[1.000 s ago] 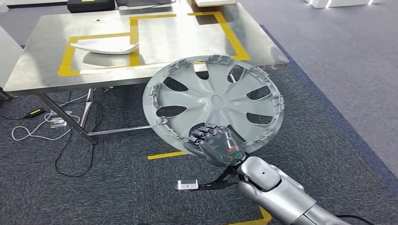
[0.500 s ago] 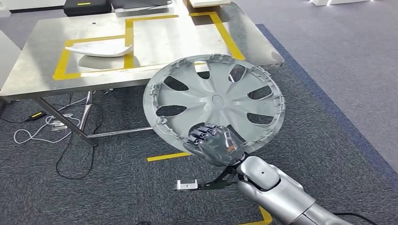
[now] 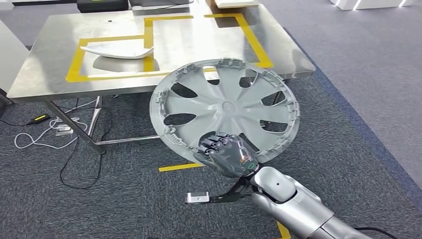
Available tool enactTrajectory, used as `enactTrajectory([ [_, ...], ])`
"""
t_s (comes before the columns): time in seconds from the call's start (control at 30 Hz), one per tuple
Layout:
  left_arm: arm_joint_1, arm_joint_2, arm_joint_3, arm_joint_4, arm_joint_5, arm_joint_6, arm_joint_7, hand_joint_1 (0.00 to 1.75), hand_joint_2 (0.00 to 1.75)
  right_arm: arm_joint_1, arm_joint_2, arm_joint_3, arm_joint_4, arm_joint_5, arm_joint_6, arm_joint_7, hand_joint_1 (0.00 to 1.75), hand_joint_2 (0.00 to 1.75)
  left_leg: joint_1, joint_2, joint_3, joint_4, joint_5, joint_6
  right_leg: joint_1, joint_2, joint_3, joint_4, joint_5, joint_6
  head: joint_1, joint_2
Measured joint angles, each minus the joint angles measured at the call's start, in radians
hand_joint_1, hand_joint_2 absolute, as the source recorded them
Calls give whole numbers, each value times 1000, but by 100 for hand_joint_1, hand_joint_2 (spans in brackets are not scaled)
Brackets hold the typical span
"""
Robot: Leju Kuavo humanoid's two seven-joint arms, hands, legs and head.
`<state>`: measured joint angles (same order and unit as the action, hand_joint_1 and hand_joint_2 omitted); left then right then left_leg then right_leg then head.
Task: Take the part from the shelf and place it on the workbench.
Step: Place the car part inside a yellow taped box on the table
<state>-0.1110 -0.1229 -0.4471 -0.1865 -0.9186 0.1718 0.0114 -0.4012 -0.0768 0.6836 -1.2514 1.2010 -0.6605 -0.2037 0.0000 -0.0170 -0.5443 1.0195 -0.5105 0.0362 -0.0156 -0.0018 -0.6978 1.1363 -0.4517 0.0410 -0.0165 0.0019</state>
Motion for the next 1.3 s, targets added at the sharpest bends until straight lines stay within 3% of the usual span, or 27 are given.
enactTrajectory([
  [0.07,1,0,0,0,-1,-1,-1,0,175,-2,0,0,2,-1,0,0,175,175,-2,-1,5,3,-10,-10,3,0,48,-87,14,-6,-2,0],
  [0.17,0,0,0,0,-3,-2,-1,0,175,-3,-1,-1,6,0,1,0,175,175,-2,0,7,2,-20,-24,3,2,65,-109,-8,-19,-1,0],
  [0.23,-1,1,0,0,-3,-3,-1,0,175,-5,-1,-1,7,-1,1,0,175,175,-1,3,-6,42,-39,-37,-2,1,81,-116,-17,-30,-2,0],
  [0.33,-9,2,1,0,-3,-4,-6,0,175,-4,-1,-1,12,-2,2,0,175,175,7,6,-101,220,-93,-54,-5,-2,107,-118,-37,-38,-5,0],
  [0.37,-13,2,1,0,-2,-4,-8,0,175,-4,-1,0,14,-2,2,0,175,175,9,6,-129,264,-95,-57,-5,-3,117,-118,-45,-37,-5,0],
  [0.4,-15,2,1,-1,-2,-4,-9,0,175,-4,-1,0,16,-2,2,0,175,175,10,6,-144,277,-79,-58,-6,-2,129,-118,-54,-36,-5,0],
  [0.43,-16,2,1,-1,-2,-4,-9,0,175,-4,-1,0,17,-2,3,0,175,175,11,7,-143,255,-41,-57,-7,-2,143,-118,-64,-35,-5,0],
  [0.5,-12,3,1,0,-4,-4,-9,0,175,-4,-1,0,18,-3,4,0,175,175,10,9,-117,153,50,-53,-9,0,169,-121,-83,-28,-5,0],
  [0.53,-9,3,1,0,-4,-4,-9,0,175,-5,-1,0,20,-4,4,0,175,175,7,10,-102,110,78,-50,-9,1,179,-123,-90,-21,-6,0],
  [0.57,-8,3,1,0,-5,-4,-10,0,175,-6,-1,0,21,-4,5,0,175,175,3,12,-92,81,85,-44,-8,1,184,-126,-94,-13,-6,0],
  [0.63,-7,2,1,0,-6,-4,-11,0,175,-9,-2,1,22,-5,5,0,175,175,-3,13,-77,51,62,-28,-6,-1,187,-131,-93,1,-8,0],
  [0.73,-5,0,1,0,-10,-3,-13,0,175,-16,-2,0,21,-6,5,0,175,175,2,12,-40,-2,31,-4,-5,-2,154,-87,-97,8,-3,0],
  [0.83,1,0,1,0,-11,-2,-15,0,175,-15,-3,1,24,-7,5,0,175,175,2,7,-13,-17,18,8,1,4,36,85,-140,3,3,0],
  [0.9,4,0,1,0,-11,-2,-16,0,175,-10,-6,1,25,-7,5,0,175,175,0,4,8,-17,0,11,4,5,-37,151,-156,1,5,0],
  [0.93,6,0,1,0,-12,-2,-16,0,175,-8,-7,1,25,-7,5,0,175,175,-2,2,23,-17,-11,11,6,5,-53,139,-140,1,5,0],
  [0.97,7,0,1,0,-12,-2,-16,0,175,-8,-7,1,25,-7,5,0,175,175,-2,2,41,-17,-24,10,6,5,-53,95,-100,0,5,0],
  [1.03,8,0,0,0,-13,-2,-16,0,175,-8,-8,1,25,-8,5,0,175,175,-3,1,68,-17,-42,8,6,4,-38,11,-30,-2,5,0],
  [1.07,8,0,0,0,-13,-2,-16,0,175,-8,-8,1,25,-8,5,0,175,175,-4,1,73,-17,-47,7,6,4,-33,-11,-10,-2,5,0],
  [1.13,8,0,0,0,-13,-2,-16,0,175,-8,-8,1,25,-8,5,0,175,175,-4,1,75,-17,-48,7,6,4,-32,-18,-4,-3,5,0],
  [1.2,10,0,0,0,-13,-3,-16,0,175,-7,-8,1,26,-8,5,0,175,175,-4,2,80,-18,-55,5,6,2,-28,-50,33,-5,6,0],
  [1.27,10,0,0,0,-14,-4,-16,0,175,-11,-9,1,25,-7,5,-1,175,175,-5,3,93,-7,-69,-8,9,3,-2,-91,44,-19,5,0],
  [1.3,9,0,0,0,-14,-5,-16,0,175,-13,-10,0,25,-7,5,-1,175,175,-6,4,85,24,-71,-18,9,3,16,-104,35,-28,4,0],
])
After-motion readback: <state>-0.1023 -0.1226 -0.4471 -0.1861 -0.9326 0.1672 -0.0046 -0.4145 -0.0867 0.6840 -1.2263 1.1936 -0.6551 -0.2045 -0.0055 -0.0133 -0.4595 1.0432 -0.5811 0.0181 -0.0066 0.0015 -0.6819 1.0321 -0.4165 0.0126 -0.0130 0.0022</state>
